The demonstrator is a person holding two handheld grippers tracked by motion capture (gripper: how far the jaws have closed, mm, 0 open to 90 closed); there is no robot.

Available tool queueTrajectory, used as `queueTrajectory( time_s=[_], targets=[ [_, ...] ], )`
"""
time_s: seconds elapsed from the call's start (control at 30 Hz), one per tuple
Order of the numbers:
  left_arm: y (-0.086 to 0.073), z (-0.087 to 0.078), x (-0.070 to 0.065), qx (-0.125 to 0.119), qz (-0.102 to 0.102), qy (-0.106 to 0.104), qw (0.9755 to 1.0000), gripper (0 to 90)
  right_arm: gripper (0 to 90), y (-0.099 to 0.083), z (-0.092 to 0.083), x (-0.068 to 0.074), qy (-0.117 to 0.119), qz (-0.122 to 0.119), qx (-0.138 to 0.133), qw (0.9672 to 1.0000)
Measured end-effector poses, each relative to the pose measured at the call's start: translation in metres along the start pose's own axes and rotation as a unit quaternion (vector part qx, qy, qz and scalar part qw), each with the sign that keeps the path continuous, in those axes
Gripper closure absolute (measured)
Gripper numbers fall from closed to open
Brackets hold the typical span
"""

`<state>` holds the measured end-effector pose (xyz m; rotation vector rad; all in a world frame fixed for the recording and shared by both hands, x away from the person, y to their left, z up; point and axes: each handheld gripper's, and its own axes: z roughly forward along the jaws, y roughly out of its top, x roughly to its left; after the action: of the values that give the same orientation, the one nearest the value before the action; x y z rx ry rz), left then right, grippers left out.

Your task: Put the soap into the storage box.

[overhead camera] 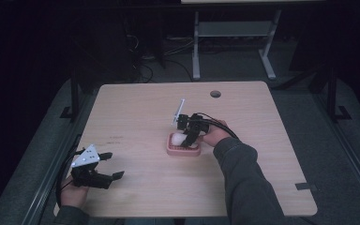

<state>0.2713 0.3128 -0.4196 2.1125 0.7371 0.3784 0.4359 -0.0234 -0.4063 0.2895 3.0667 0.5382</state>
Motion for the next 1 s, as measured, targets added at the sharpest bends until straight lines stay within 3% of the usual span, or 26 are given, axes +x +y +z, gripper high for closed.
queueTrajectory(
  time_s=[0.4, 1.0],
  targets=[
    [0.0, 0.0, 0.0, -0.001, 0.0, -0.001, 1.0, 14.8, 48.8, 0.002, 0.009, -0.006, 0.004, 0.007, -0.006, 1.0],
    [0.0, 0.0, 0.0, -0.002, 0.0, -0.002, 1.0, 14.8, 48.6, 0.004, 0.019, -0.007, 0.004, 0.003, 0.011, 0.9999]
  ],
)
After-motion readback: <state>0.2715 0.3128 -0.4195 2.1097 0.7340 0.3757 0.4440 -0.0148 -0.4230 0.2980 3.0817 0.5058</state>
